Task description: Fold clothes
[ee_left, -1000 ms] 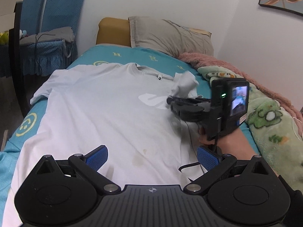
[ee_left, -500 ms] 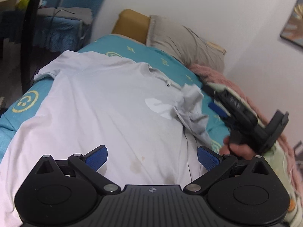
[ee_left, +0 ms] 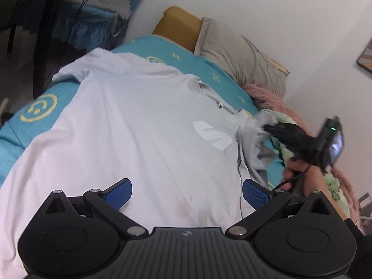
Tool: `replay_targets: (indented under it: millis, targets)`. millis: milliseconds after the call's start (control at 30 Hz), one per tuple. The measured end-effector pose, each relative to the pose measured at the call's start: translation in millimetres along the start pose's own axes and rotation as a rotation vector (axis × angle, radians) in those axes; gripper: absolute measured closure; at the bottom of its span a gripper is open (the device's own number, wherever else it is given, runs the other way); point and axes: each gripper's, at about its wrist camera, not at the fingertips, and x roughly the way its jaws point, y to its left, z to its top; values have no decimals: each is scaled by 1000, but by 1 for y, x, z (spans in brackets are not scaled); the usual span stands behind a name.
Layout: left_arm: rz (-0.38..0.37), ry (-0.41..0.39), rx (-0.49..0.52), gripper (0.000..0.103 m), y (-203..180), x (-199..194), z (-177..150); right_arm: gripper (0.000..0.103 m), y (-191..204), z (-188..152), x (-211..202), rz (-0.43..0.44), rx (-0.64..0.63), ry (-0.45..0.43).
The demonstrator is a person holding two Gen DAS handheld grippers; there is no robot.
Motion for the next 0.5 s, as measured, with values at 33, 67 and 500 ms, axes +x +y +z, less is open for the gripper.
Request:
replay_targets:
  millis: [33, 67, 500]
  targets:
    - [4, 0, -12, 1, 2, 0, 1, 96, -10, 7, -4, -42, 14, -19]
    - [9, -1, -8, 1, 2, 0, 2, 97, -20, 14, -8, -83, 28, -38]
    - [23, 13, 127, 1, -18, 0, -10, 16, -139, -23, -68, -155, 438, 24]
